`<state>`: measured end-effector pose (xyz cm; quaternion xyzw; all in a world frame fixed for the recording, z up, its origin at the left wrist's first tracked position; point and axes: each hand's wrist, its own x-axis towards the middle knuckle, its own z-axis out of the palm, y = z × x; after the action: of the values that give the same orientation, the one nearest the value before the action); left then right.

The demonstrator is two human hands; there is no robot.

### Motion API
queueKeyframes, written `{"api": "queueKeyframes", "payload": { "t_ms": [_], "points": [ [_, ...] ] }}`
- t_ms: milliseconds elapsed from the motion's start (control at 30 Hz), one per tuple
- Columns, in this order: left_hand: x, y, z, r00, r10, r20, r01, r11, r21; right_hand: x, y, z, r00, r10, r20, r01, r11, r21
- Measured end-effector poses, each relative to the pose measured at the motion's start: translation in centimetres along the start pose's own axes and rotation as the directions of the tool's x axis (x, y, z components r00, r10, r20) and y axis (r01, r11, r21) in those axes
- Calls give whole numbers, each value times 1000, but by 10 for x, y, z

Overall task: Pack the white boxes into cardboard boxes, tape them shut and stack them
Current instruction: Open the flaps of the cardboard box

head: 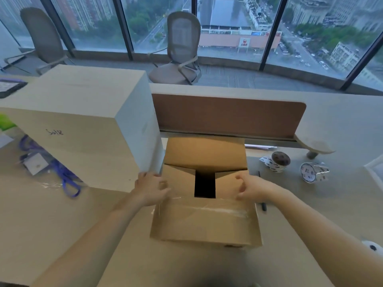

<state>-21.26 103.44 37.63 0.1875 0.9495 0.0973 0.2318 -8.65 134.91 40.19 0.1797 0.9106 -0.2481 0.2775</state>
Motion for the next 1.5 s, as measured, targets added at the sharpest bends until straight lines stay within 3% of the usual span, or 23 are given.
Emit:
{"api": "queueKeyframes", "payload": {
  "t_ms": [100,233,400,533,633,733,833,900,1000,1067,1167,1267,1400,1500],
  "points": [
    [-20,-15,8,1000,-2,4,3,990,-138,-16,-4,6,999,22,37,-17,992,-124],
    [-35,-24,6,997,50,-50,-66,909,-411,-31,-8,0,1000,6,-24,-11,975,-220],
    [-53,-27,-7,991,72,-116,-131,737,-663,-57,2,2,990,-14,-137,5,997,-73],
    [-65,-23,-13,970,49,-236,-196,730,-654,-75,4,5,952,-29,-306,64,992,105],
    [-64,-13,-26,934,1,-356,-242,736,-632,-75,-5,1,862,-39,-506,98,991,92],
    [-59,1,-43,866,-35,-499,-339,692,-637,-78,-16,-12,699,-79,-711,161,986,48],
    [-60,7,-51,810,-39,-585,-426,646,-633,-91,-18,-17,594,-167,-787,261,965,-7],
    [-65,2,-49,823,-6,-568,-449,605,-657,-102,-12,-14,628,-216,-747,321,947,-5],
    [-72,-21,-35,904,80,-421,-380,604,-701,-111,4,0,785,-261,-563,350,935,55],
    [-80,-34,-26,949,124,-291,-304,609,-732,-112,10,11,885,-257,-388,329,935,132],
    [-84,-48,-24,965,196,-175,-261,638,-724,-110,9,14,967,-188,-172,229,936,268],
    [-86,-57,-32,955,295,43,-198,735,-649,-104,-4,15,990,-144,8,137,957,254],
    [-82,-48,-27,955,225,193,-70,804,-591,-89,-33,38,968,-64,241,59,998,26],
    [-72,-34,-16,963,201,179,-132,932,-336,-75,-45,66,988,30,153,-9,990,-141]
  ]
}}
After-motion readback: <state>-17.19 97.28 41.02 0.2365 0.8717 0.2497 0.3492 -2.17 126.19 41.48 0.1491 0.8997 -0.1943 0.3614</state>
